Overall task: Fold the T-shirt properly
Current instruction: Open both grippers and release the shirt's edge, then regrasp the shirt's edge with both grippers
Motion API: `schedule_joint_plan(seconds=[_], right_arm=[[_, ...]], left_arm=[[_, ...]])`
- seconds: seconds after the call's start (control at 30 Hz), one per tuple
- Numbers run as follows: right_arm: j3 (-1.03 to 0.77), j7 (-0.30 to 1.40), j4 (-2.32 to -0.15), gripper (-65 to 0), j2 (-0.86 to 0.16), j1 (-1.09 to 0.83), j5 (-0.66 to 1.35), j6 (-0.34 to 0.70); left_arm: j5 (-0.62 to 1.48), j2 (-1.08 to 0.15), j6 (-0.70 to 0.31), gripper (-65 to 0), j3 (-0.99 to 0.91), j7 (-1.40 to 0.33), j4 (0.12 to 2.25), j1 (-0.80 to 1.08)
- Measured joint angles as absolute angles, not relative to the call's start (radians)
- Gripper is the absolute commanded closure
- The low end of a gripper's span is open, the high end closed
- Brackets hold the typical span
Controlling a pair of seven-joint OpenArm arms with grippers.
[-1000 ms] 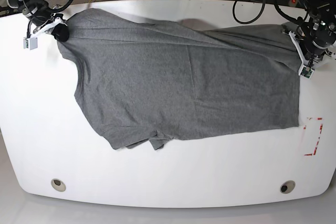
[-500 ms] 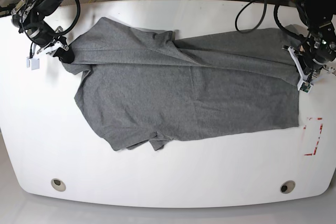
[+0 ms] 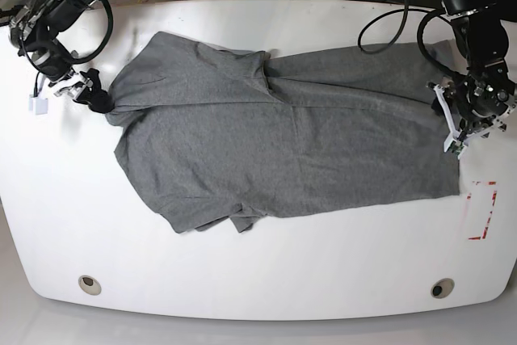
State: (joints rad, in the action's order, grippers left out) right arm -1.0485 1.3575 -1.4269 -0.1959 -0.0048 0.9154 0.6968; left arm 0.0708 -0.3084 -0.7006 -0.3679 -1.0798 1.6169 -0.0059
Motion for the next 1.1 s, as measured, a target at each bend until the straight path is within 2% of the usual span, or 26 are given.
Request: schedule_joint_plan(seconds=[0.2,0.37,0.63,0.87,1.1], right_arm=[[-1.046,1.362,-1.462,-43.0,-0.185,-0.152,0.923,0.696],[-1.044,1.364,-1.52,-43.0,-0.157,-0.242,0.928,0.695],[-0.934,1.362,-1.62,-43.0,-0.068,-0.303,0.93,0.696],[-0.872,1.337,-1.627,-43.0,-0.03,-0.312,0.942,0.697],[-0.77,1.335,-1.631,-42.2,0.001,-0.3,0.949,0.696]], left_arm=[[0.068,-0.311,-0.7,-33.9,-0.364,-1.081,1.621,-0.003],[0.068,-0.308,-0.7,-33.9,-0.364,-1.08,1.718,0.026],[0.072,-0.308,-0.7,-33.9,-0.364,-1.079,1.848,0.161],[0.072,-0.306,-0.701,-33.9,-0.364,-1.075,1.823,0.221],[0.071,-0.305,-0.701,-33.9,-0.364,-0.97,1.729,0.239]])
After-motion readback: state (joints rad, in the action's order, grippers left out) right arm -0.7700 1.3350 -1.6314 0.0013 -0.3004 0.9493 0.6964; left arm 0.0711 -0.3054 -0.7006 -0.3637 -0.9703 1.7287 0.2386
